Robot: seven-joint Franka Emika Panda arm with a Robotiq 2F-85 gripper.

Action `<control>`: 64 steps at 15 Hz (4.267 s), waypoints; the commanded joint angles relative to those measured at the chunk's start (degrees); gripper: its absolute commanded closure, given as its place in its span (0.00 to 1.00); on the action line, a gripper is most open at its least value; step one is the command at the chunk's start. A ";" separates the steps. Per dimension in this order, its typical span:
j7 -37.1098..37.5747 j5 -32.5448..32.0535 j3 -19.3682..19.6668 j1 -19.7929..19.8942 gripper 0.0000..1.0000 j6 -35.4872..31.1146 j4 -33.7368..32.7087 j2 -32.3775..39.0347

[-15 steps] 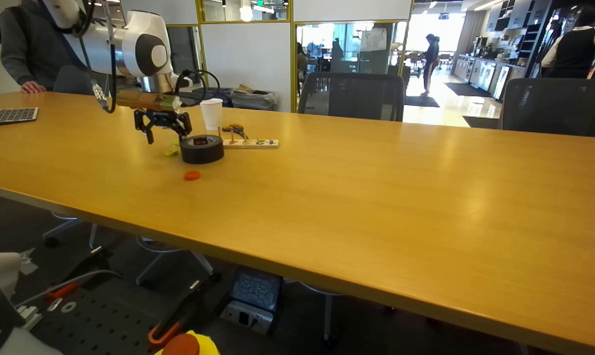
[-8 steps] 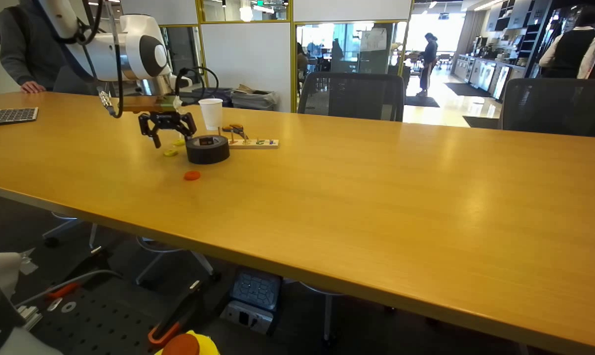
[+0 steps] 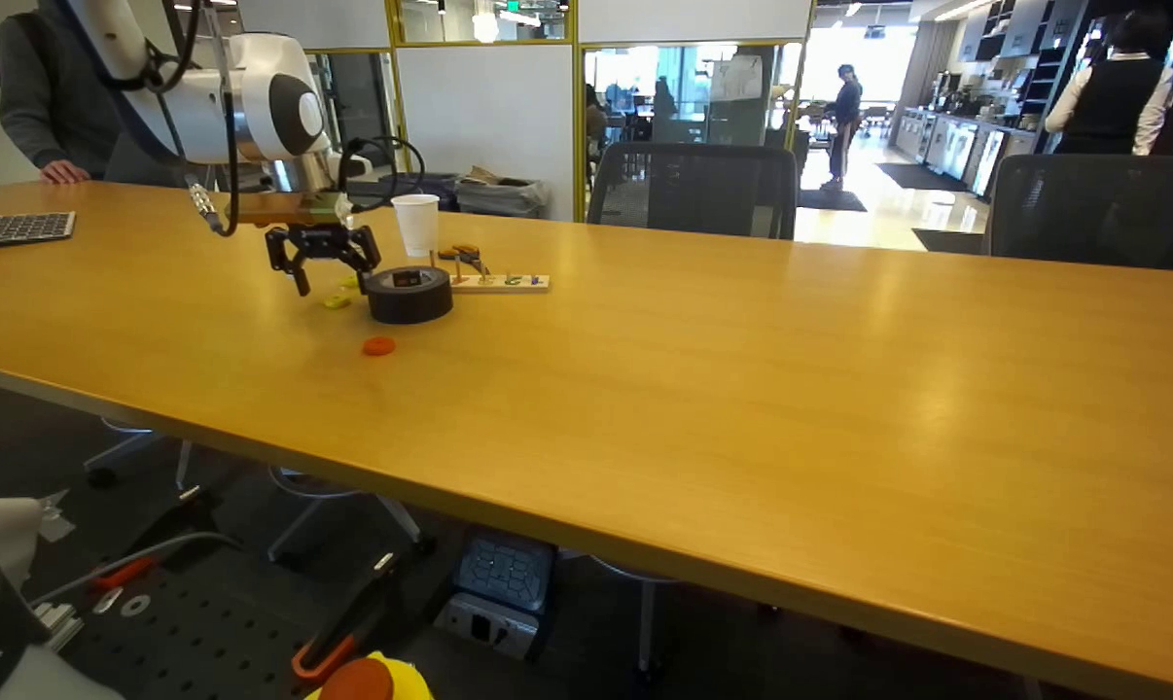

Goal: Put three round orange blocks in the white cup, then put the two round yellow blocks in the clear cup and put the last round orange block in the white cup

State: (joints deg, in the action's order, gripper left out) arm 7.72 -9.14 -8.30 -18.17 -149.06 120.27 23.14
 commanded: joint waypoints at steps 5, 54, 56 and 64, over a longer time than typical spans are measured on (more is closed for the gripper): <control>-0.38 0.96 -1.25 -0.02 0.00 0.66 -1.27 1.98; -1.19 1.50 -1.94 0.60 0.79 9.19 -12.93 -3.17; -1.32 2.08 -2.16 0.61 0.79 8.73 -13.49 -2.25; 0.48 0.54 -0.82 -0.21 0.19 11.28 -14.34 -2.36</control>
State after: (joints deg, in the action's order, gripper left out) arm 7.70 -7.66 -9.64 -18.43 -139.82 107.20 21.52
